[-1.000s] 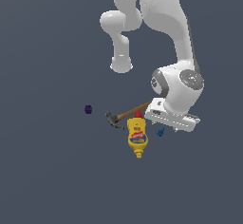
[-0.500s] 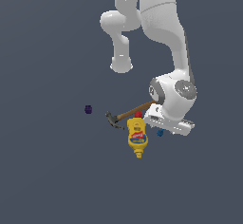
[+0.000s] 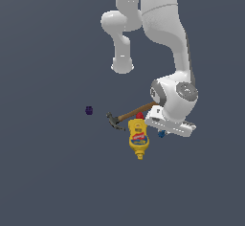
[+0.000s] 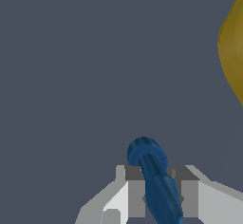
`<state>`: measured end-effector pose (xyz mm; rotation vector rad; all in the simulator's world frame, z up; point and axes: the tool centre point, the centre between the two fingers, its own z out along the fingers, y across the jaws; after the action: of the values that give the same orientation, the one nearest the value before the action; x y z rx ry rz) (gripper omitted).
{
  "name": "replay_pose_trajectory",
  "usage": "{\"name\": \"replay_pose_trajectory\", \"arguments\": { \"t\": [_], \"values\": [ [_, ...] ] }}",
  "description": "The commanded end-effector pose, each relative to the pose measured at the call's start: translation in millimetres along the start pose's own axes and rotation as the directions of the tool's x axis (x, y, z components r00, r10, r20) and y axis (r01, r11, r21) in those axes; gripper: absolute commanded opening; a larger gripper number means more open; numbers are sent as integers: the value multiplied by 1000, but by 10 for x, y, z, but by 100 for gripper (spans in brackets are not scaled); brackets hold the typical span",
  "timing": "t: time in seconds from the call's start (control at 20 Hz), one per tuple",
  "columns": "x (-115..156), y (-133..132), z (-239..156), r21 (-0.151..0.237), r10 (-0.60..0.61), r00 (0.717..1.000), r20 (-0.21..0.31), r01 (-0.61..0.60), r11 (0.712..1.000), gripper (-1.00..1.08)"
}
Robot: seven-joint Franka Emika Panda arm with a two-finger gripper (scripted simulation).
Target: Pick up a designated object from a clutter of objects.
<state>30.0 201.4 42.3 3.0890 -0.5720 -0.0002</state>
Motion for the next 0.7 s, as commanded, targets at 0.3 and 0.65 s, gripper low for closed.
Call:
{"name": "replay_pose_trajectory", "arguments": {
  "t": [0.3,0.65],
  "values": [
    [1,26,-32,0,0,1000,0,0,1000,-100],
    [2,198,-241,0,0,1000,0,0,1000,-100]
  ]
}}
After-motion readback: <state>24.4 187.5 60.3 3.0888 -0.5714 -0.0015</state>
